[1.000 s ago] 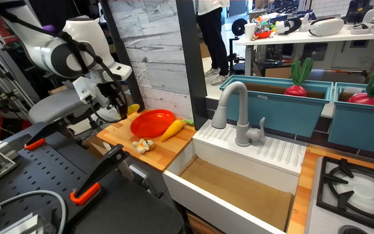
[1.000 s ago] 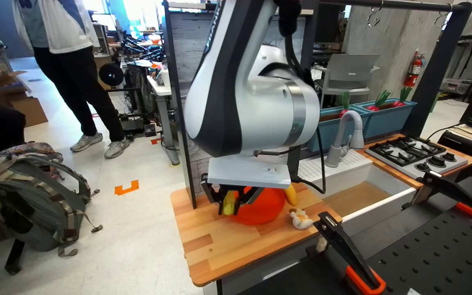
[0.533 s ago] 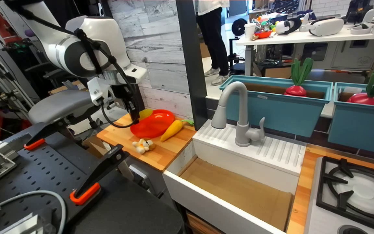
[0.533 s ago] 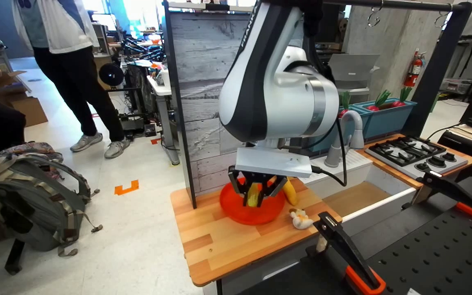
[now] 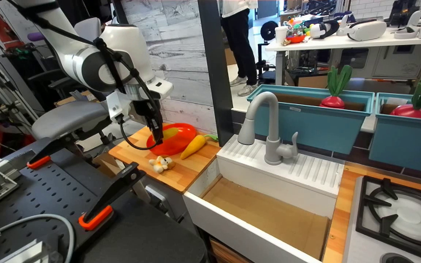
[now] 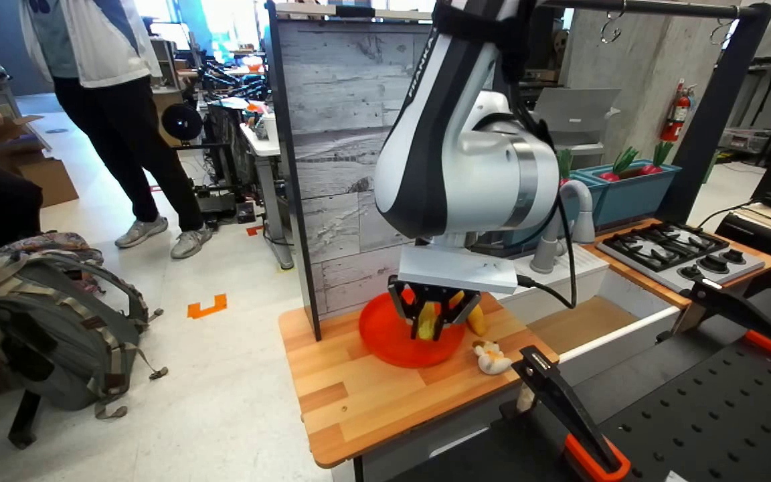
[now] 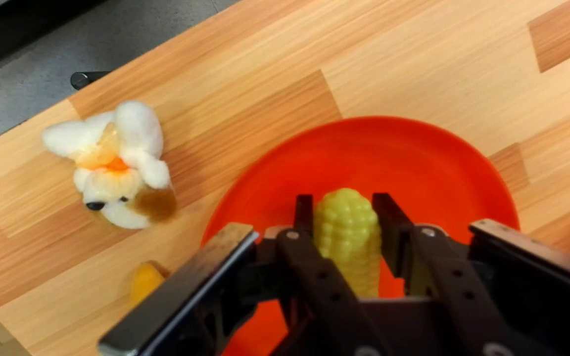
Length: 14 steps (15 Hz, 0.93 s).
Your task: Pick up the corn from the counter and put it on the orange plate, then move the tap to the left, then pick up the plush toy from the right side of the counter and put it on the left
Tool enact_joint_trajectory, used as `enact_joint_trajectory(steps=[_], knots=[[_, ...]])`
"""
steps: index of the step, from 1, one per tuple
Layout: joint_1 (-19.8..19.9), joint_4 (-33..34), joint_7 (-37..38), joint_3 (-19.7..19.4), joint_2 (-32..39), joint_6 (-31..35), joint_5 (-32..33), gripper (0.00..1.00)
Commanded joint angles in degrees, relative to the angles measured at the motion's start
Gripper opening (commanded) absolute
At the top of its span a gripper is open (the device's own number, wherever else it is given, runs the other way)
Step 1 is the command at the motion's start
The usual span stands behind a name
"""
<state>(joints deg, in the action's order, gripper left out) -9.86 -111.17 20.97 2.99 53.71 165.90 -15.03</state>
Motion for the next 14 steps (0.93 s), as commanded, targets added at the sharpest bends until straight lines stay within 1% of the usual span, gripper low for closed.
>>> enact_joint_trajectory(steps=[1,5,6,7,8,12,13,14], knots=[[-1.17,4.09,1.09,-0.74,2.91,-2.00,-0.07,0.09],[-1.44,6.12,1.51,-0.91,4.62,-2.59,-0.21,0.09],[-1.58,6.45,1.81,-1.05,4.94,-2.65,-0.25,0.59],[-1.36,6.84,1.83,-0.89,5.20,-3.21,-0.27,0.62],[-1.23,7.05,1.87,-0.77,5.35,-3.44,-0.30,0.67],[-0.78,7.10,1.58,-0.26,4.98,-4.50,-0.30,0.97],[-0.56,6.83,1.36,-0.08,4.62,-4.74,-0.32,1.00],[-0.49,6.49,1.24,0.02,4.27,-4.57,-0.35,1.00]])
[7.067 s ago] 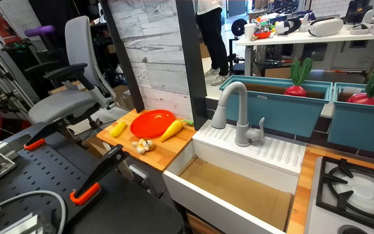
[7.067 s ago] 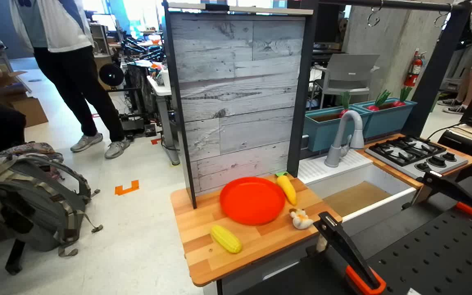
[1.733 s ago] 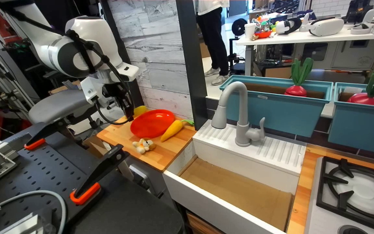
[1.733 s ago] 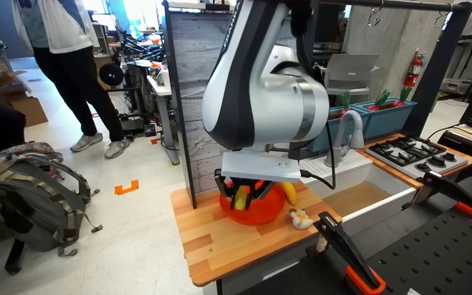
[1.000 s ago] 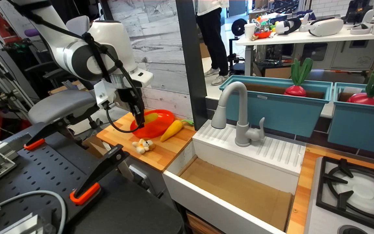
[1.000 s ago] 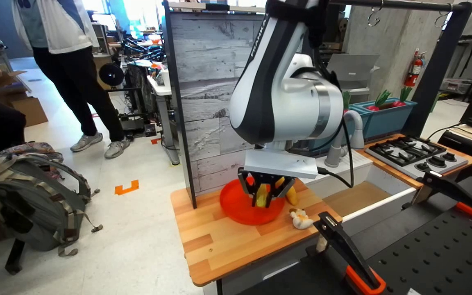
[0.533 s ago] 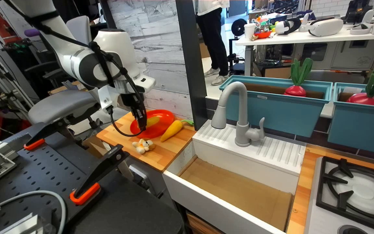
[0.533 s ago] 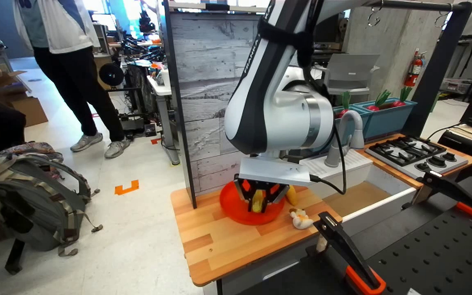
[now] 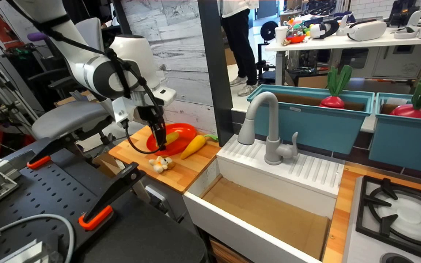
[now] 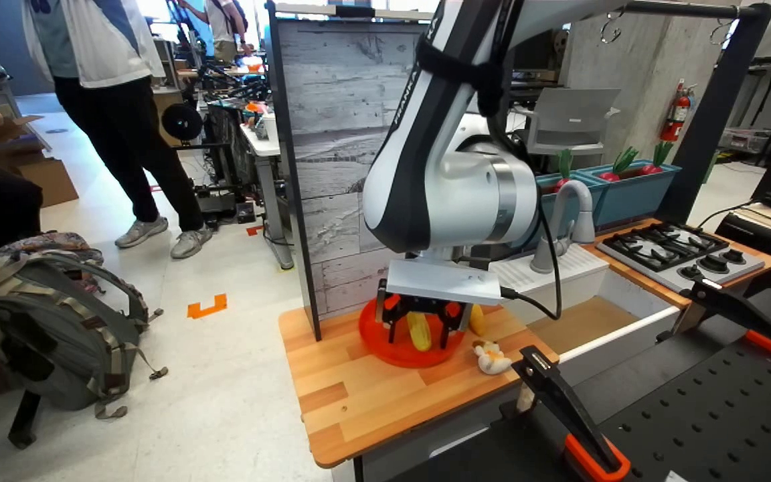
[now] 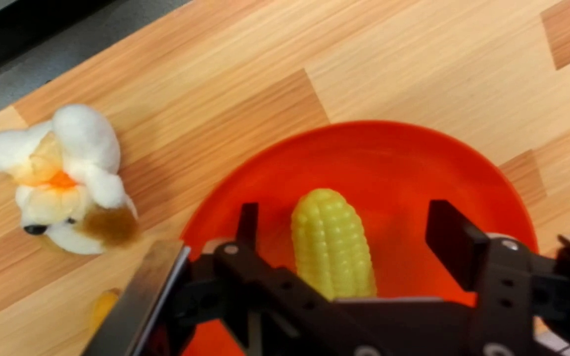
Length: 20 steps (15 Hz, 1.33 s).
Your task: Pick up the corn from the counter and put it on the orange plate, then move the tap to the left, then pick up the plush toy from the right side of the counter and put it on the left
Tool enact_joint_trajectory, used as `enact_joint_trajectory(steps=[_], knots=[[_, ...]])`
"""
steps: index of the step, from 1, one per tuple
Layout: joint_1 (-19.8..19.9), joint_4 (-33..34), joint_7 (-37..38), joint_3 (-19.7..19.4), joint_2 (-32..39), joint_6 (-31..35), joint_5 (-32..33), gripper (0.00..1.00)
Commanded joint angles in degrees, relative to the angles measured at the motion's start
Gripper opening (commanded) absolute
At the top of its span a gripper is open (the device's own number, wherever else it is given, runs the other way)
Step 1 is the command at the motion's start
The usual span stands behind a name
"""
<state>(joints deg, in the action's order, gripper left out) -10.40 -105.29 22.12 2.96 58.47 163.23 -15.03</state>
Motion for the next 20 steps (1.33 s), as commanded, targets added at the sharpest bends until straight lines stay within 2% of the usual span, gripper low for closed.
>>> enact_joint_trajectory(steps=[1,6,8,12,16,20], knots=[[-0.08,0.20,0.17,-0.07,-0.82,-1.53,-0.36,1.00],[-0.47,-5.60,-0.03,-0.46,-6.29,-0.12,-0.25,1.00],[-0.97,-10.30,0.09,-1.30,-10.57,0.49,0.06,1.00],[0.41,-20.13,-1.69,-1.61,-20.05,-0.92,0.64,1.00],[-0.74,-28.63,-1.66,-6.67,-29.22,-3.22,4.14,1.00],[-0.62,-30.78,-2.24,-12.73,-35.11,-7.74,12.83,1.00]])
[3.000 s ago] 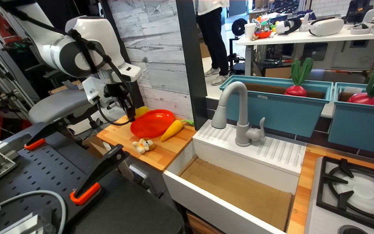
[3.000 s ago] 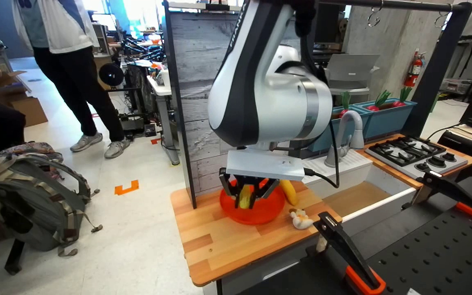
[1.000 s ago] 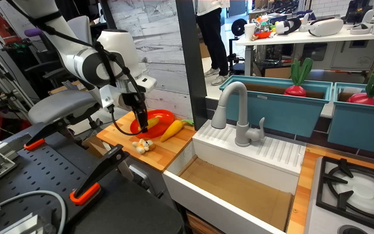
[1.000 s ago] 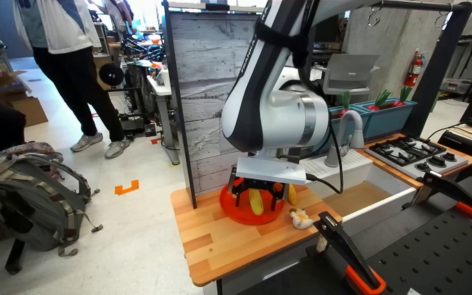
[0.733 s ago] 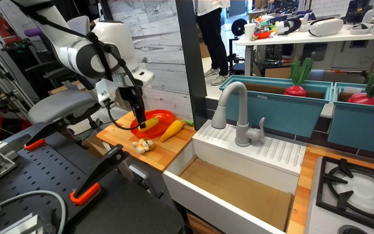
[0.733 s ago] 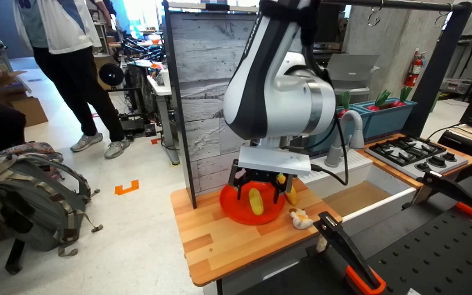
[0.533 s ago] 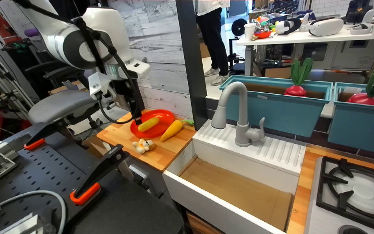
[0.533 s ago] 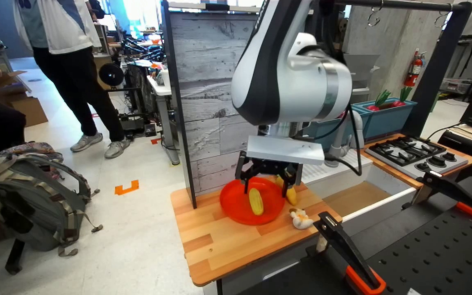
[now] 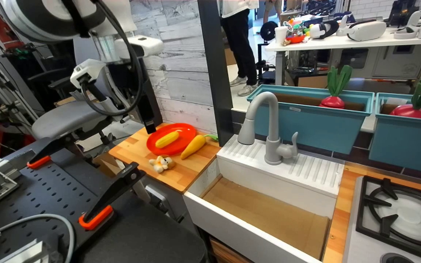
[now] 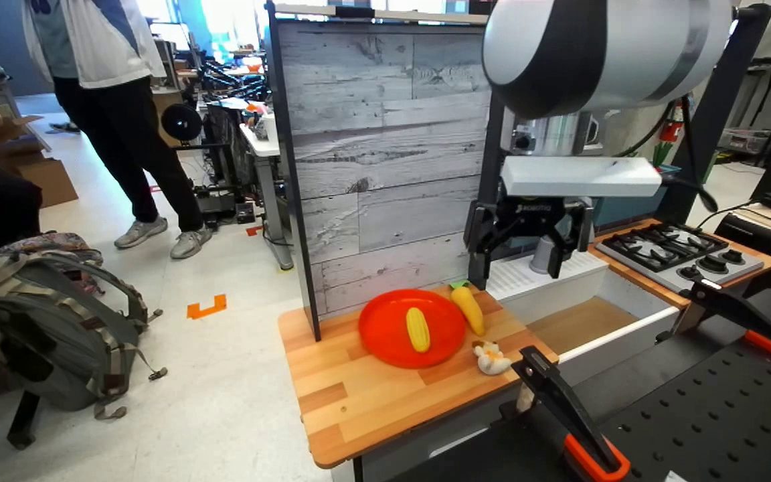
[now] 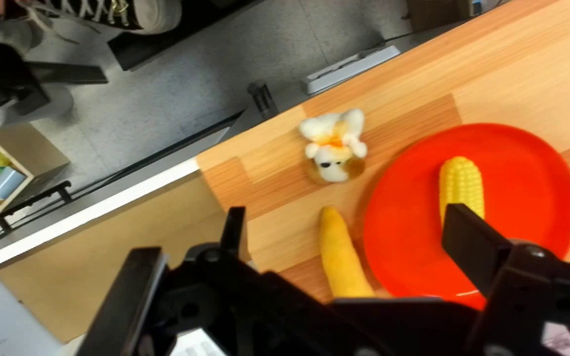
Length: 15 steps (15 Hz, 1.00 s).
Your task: Pick up the corn from the counter and put it on the orange plate, then move the tap to the left, then pick up the plush toy from the right side of the counter and put it on the left
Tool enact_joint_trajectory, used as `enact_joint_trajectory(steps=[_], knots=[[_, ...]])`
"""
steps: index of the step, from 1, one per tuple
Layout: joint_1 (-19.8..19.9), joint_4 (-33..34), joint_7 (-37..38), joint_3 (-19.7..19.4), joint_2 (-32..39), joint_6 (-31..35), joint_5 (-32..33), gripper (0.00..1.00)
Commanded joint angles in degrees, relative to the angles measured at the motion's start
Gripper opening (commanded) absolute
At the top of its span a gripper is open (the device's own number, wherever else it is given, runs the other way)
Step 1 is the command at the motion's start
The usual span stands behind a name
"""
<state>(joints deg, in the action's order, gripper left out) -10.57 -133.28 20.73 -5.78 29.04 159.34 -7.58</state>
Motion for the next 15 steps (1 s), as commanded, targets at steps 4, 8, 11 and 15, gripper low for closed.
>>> enact_joint_trajectory(steps=[4,8,11,15], knots=[[2.08,-1.12,-2.38,-8.32,-8.44,-8.50,14.03,1.00],[6.13,1.28,-5.03,-9.84,-8.15,-8.59,18.84,1.00],[9.49,3.58,-8.69,-8.95,-6.66,-8.26,18.62,1.00],[11.86,7.81,-11.91,-8.40,-3.74,-8.66,17.90,1.00]])
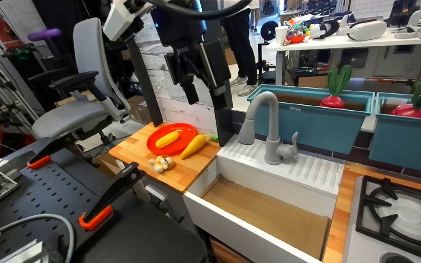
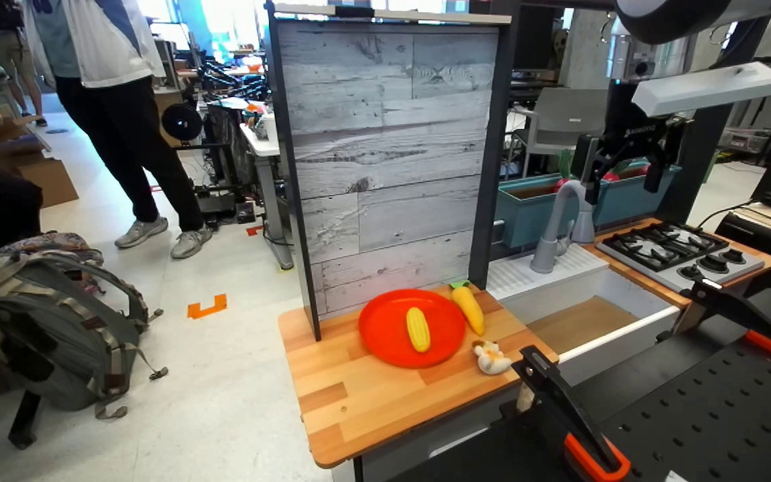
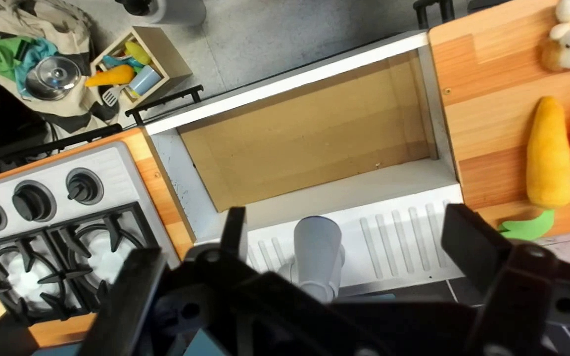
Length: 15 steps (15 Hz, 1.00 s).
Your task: Pick up the corn from the counter and put it on the orange plate, then move the tap to the left, then pick up the plush toy from the right side of the counter and put it on the left
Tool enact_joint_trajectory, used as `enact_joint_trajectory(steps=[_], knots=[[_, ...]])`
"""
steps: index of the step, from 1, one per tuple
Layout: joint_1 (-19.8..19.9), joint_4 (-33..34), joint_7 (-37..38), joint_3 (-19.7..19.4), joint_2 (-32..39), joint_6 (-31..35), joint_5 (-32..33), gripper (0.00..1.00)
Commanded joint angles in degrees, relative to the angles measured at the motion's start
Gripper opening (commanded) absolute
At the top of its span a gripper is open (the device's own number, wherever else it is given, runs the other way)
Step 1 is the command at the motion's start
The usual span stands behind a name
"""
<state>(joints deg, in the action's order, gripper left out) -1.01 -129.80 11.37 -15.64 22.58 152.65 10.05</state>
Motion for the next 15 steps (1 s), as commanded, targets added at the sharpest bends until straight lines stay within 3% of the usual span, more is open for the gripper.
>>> enact_joint_trajectory(steps=[1,9,15], knots=[[2.54,5.45,-2.83,1.50,3.67,-1.99,0.27,1.00],[7.60,16.59,-9.68,6.86,14.33,-2.63,-3.71,1.00],[11.71,17.35,-14.38,7.96,15.33,-1.42,-5.80,1.00]])
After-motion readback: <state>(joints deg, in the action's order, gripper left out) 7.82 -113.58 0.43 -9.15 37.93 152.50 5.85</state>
